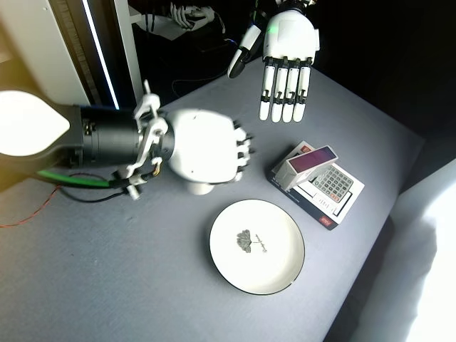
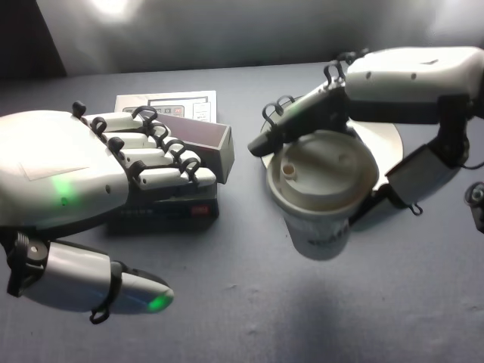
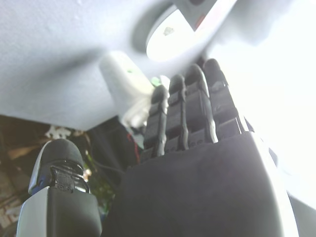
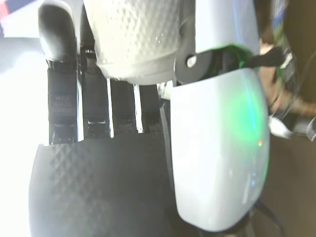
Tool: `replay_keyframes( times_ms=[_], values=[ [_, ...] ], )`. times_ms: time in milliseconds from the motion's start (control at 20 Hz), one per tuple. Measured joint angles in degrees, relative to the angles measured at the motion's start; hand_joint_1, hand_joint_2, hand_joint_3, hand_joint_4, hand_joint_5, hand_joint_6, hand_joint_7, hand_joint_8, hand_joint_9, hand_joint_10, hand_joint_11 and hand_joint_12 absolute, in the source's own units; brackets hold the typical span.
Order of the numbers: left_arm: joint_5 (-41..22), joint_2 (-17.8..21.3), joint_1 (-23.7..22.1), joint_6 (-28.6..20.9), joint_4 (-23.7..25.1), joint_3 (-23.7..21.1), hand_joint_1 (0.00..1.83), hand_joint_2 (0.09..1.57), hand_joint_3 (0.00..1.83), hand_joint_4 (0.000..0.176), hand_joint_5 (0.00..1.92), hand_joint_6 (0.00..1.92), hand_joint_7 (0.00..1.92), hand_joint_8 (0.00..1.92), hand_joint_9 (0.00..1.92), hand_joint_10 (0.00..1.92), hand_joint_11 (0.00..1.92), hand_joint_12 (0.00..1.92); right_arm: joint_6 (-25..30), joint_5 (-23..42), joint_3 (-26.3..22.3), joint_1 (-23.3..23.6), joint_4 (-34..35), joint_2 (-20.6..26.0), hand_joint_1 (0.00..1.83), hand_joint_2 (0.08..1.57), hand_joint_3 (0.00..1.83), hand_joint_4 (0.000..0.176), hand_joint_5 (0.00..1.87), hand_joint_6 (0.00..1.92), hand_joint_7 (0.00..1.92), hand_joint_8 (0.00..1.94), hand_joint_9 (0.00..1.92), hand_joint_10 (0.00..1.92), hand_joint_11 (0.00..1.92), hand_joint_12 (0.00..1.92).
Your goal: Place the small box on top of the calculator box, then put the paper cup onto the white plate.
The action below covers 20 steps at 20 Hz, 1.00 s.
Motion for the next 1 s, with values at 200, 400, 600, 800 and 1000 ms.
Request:
replay_keyframes(
  times_ms=[200,400,600,800,1000],
  values=[
    [0.22,-0.02,0.00,0.00,0.04,0.00,0.09,1.13,0.00,0.000,0.17,0.00,0.18,0.00,0.17,0.00,0.00,0.39,-5.70,-2.27,4.17,1.55,5.70,-2.36,1.50,1.07,0.00,0.000,0.93,0.94,1.08,0.72,1.06,0.85,0.83,1.48],
    [0.74,0.00,0.00,0.00,0.17,0.00,0.08,1.14,0.00,0.000,0.17,0.00,0.18,0.00,0.16,0.00,0.00,0.39,-9.11,-3.93,11.54,2.89,10.23,-6.23,1.50,1.08,0.00,0.000,0.88,0.98,1.06,0.76,1.06,0.86,0.83,1.49],
    [1.16,-0.02,0.00,-0.02,0.20,-0.24,0.08,1.14,0.00,0.000,0.16,0.00,0.17,0.00,0.16,0.00,0.00,0.35,-13.05,-4.26,19.67,2.36,15.67,-10.67,1.50,1.08,0.00,0.000,0.90,0.96,1.05,0.76,1.04,0.90,0.83,1.50],
    [2.01,-0.02,0.00,-0.02,0.17,-0.24,0.12,1.12,0.00,0.000,0.19,0.00,0.21,0.00,0.19,0.00,0.01,0.39,-20.90,-4.02,21.16,-0.81,23.17,-11.74,1.50,1.09,0.00,0.000,0.87,0.99,1.04,0.79,1.02,0.94,0.81,1.53],
    [2.05,-0.02,0.00,-0.24,0.17,-0.24,0.09,1.14,0.00,0.000,0.15,0.00,0.17,0.00,0.16,0.00,0.00,0.38,-28.02,-2.12,21.09,-4.22,35.58,-12.24,1.50,1.08,0.00,0.000,0.90,0.97,1.09,0.71,1.04,0.90,0.83,1.50]
  ],
)
